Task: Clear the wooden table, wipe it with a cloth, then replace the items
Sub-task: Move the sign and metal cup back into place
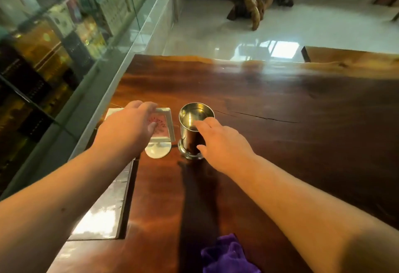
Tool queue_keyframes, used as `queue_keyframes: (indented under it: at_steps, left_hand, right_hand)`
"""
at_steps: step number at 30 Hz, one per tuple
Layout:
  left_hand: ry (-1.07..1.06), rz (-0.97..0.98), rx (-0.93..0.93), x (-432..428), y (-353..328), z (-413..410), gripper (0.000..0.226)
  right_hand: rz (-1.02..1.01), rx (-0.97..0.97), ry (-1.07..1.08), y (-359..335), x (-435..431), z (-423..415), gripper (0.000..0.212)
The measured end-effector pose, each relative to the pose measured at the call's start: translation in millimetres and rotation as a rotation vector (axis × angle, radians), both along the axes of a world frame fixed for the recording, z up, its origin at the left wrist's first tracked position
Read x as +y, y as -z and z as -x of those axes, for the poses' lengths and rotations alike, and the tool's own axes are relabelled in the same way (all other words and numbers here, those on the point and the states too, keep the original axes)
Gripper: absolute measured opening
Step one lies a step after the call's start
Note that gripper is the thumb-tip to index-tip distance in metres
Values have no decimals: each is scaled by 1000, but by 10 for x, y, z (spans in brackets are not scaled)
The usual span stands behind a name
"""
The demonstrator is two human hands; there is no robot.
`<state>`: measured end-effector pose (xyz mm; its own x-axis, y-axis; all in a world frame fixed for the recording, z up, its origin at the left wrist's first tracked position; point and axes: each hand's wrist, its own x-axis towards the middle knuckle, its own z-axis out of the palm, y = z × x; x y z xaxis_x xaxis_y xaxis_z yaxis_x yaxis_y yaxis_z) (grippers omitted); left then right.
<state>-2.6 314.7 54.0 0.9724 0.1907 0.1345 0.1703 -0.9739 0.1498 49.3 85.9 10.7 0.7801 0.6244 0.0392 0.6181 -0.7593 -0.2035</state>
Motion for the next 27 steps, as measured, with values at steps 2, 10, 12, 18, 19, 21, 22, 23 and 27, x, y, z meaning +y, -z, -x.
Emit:
queue_keyframes:
  at_steps: [2,10,12,18,19,21,22,23,27]
  left_hand:
    - [18,-4,-2,85,0,-78,35]
    - [56,-75,34,-60,-10,-243,12]
    - [64,-99,4,-224,-52,-259,12]
    - [146,-80,-15,-1178,-150,-362,13]
    - [164,-80,-30,-1373,-159,-397,14]
    - [197,-90,-71,-1772,-164,-474,15]
    - [214,-93,-90,-1971,-160,-515,16]
    - [228,-88,-104,-2166,-150,-552,16]
    - [247,-53,-106,-2882,-90,-668,15]
  right_hand:
    - [34,-5,-5,25,65,-67,40]
    - [34,-13,-22,191,-17,-248,14]
    - [-42,-28,20,148,-199,-304,13]
    - [-19,-30,49,-103,-1138,-402,3]
    - [-20,-35,73,-158,-1347,-417,3]
    - [-1,-39,111,-259,-1775,-430,4]
    - [17,-48,121,-295,-1983,-426,5]
    - [43,-64,119,-318,-2178,-418,6]
    - [98,-37,161,-353,-2876,-360,9]
